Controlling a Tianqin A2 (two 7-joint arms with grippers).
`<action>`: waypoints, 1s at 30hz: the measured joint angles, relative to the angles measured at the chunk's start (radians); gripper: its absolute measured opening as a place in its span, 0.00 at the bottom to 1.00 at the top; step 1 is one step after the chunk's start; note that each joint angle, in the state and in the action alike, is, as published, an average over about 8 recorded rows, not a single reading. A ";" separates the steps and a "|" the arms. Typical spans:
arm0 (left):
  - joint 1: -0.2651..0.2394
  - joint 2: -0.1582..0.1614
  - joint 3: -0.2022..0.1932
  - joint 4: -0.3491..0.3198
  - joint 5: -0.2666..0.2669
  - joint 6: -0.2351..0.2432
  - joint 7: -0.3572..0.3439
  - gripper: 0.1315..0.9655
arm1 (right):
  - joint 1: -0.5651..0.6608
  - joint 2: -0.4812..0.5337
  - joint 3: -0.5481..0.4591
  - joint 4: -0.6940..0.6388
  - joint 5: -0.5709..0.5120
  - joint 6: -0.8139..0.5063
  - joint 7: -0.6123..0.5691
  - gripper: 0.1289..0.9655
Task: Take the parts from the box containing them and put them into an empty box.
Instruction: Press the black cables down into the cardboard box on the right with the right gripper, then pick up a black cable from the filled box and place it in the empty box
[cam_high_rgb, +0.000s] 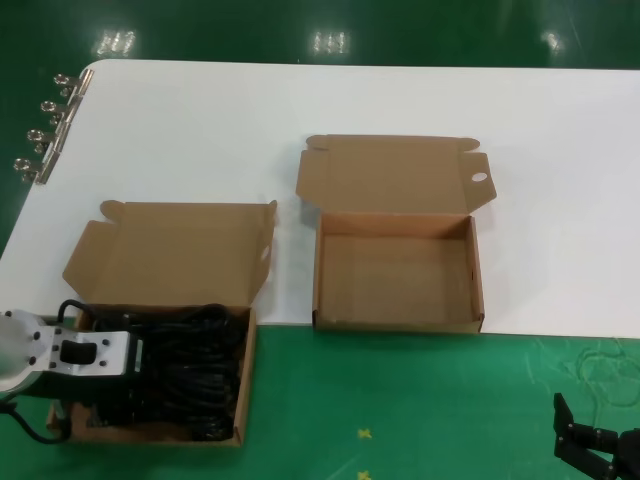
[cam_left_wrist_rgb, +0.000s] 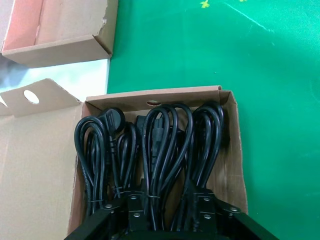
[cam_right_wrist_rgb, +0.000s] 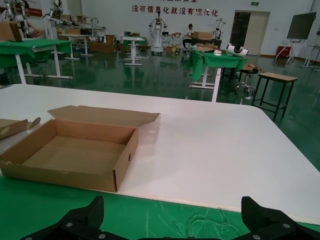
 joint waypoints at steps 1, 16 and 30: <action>0.002 -0.001 -0.001 -0.001 0.000 0.000 -0.001 0.40 | 0.000 0.000 0.000 0.000 0.000 0.000 0.000 1.00; 0.020 -0.001 -0.021 -0.002 -0.015 -0.006 0.017 0.10 | 0.000 0.000 0.000 0.000 0.000 0.000 0.000 1.00; 0.036 -0.021 -0.054 -0.023 -0.058 -0.016 0.050 0.03 | 0.000 0.000 0.000 0.000 0.000 0.000 0.000 1.00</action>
